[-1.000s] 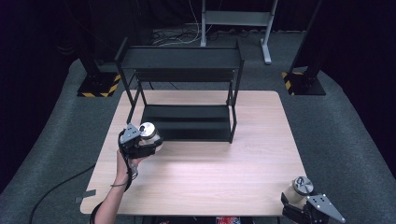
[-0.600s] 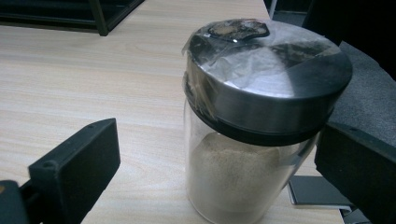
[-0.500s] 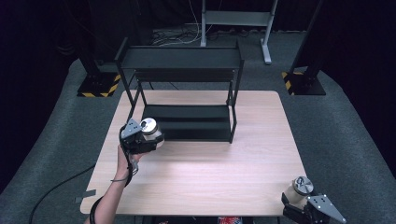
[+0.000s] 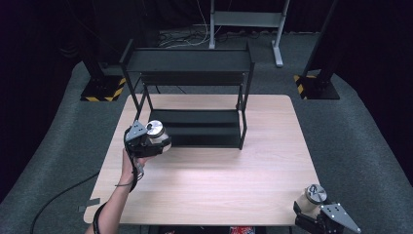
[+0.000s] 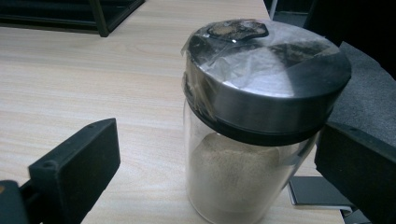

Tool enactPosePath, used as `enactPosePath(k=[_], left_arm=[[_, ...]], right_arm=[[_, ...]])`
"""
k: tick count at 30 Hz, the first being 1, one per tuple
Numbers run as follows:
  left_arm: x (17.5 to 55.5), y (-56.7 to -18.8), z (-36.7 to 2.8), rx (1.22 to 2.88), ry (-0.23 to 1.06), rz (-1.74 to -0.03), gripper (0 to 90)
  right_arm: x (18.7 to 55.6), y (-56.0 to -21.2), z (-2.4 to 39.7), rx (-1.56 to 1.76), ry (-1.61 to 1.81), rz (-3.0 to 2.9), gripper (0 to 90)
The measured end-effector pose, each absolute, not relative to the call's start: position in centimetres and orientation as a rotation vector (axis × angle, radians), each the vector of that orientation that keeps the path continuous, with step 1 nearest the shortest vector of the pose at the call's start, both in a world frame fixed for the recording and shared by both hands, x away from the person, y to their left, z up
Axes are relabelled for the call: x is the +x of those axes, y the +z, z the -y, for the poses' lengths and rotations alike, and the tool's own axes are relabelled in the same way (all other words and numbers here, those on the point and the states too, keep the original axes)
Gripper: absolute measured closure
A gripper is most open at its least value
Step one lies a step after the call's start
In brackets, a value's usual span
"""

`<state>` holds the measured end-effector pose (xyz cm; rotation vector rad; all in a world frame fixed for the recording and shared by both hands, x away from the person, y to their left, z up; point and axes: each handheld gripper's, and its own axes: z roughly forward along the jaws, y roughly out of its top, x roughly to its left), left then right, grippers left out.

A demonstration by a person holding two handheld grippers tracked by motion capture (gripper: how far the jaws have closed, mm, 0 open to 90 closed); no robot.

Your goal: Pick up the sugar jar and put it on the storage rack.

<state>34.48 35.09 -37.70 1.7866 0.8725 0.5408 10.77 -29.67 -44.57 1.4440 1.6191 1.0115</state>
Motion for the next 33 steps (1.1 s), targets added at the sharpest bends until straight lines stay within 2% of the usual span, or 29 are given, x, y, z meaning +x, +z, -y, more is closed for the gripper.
enactPosePath(k=[33], left_arm=[[36.5, -36.3, -34.4, 1.809, 0.537, -0.85, 30.5]], right_arm=[[10.9, -44.7, 29.6, 1.448, 1.002, -1.621, 0.0]])
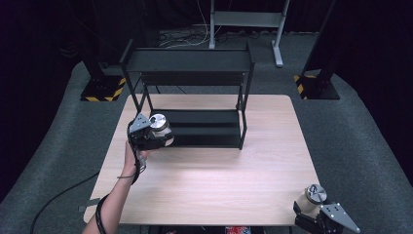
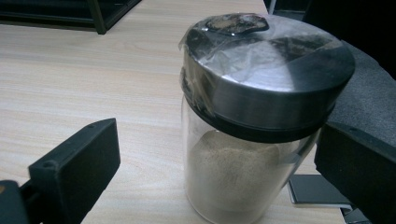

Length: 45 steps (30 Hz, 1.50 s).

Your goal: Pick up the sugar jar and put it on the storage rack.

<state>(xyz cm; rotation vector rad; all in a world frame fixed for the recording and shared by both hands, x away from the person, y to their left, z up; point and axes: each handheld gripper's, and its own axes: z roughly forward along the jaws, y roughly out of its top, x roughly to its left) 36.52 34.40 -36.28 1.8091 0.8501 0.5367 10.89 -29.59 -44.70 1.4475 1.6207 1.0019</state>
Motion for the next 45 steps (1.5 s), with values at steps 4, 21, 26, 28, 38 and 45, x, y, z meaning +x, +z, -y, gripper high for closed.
enactPosePath(k=[4, 21, 26, 28, 38, 45], left_arm=[[36.9, -35.9, -34.4, 1.812, 0.538, -0.841, 30.5], [38.3, -34.6, -33.6, 1.835, 0.539, -0.815, 30.6], [38.7, -34.2, -33.6, 1.843, 0.534, -0.807, 30.5], [38.9, -34.0, -33.5, 1.846, 0.534, -0.803, 30.5], [39.2, -33.5, -33.3, 1.842, 0.539, -0.786, 30.5], [39.5, -33.3, -33.4, 1.838, 0.539, -0.78, 30.6]], right_arm=[[10.9, -44.7, 29.5, 1.444, 1.0, -1.623, 0.0], [10.9, -44.6, 29.6, 1.447, 1.002, -1.628, 0.0], [10.9, -44.6, 29.6, 1.448, 1.003, -1.627, 0.0], [10.9, -44.6, 29.6, 1.445, 1.003, -1.628, 0.0], [10.8, -44.6, 29.8, 1.451, 0.998, -1.62, 0.0], [10.6, -44.5, 29.8, 1.452, 0.993, -1.614, 0.0]])
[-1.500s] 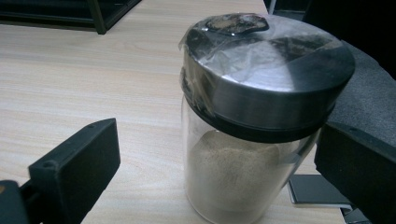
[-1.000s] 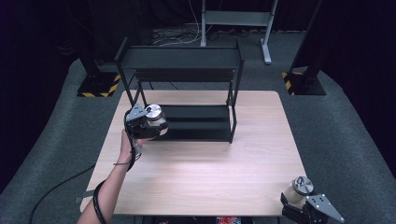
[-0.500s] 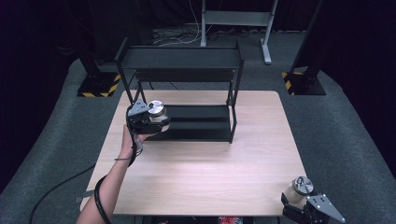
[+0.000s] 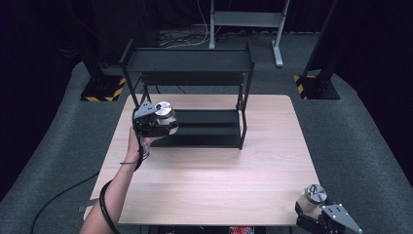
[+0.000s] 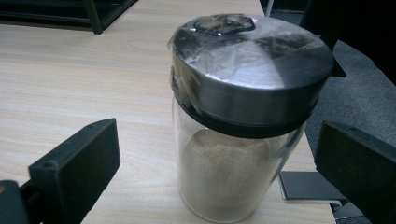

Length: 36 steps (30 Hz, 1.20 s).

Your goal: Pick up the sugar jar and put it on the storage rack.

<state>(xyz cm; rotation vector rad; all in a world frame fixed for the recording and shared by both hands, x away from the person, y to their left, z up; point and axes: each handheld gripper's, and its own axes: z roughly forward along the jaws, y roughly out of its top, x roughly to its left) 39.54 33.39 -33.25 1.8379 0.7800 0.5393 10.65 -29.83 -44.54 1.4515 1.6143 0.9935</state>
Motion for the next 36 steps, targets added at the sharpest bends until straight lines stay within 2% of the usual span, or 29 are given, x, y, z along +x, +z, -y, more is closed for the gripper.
enactPosePath(k=[36], left_arm=[[41.1, -30.5, -34.0, 1.83, 0.537, -0.74, 30.5]], right_arm=[[10.7, -44.6, 29.8, 1.448, 0.998, -1.618, 0.0]])
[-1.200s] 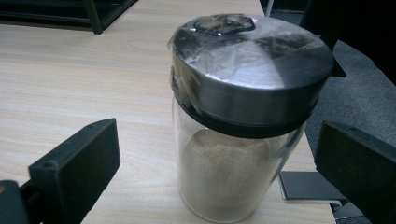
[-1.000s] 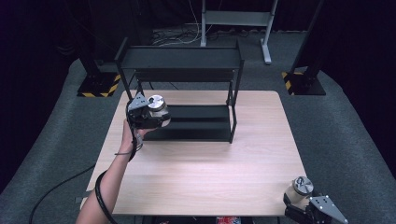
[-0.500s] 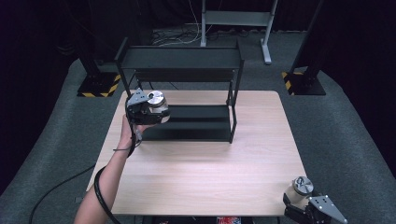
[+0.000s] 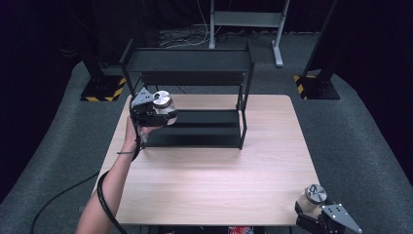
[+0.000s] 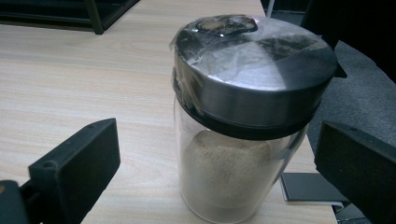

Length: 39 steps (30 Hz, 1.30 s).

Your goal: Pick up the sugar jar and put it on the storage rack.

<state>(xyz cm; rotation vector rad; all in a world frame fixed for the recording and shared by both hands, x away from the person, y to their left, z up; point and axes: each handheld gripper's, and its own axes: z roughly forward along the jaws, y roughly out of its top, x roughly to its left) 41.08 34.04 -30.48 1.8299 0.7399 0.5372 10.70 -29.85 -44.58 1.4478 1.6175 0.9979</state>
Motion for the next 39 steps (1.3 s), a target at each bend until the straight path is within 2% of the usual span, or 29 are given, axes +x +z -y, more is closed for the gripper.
enactPosePath(k=[39], left_arm=[[43.1, -26.1, -34.5, 1.86, 0.524, -0.664, 30.5]], right_arm=[[10.6, -44.5, 29.9, 1.457, 0.997, -1.606, 0.0]])
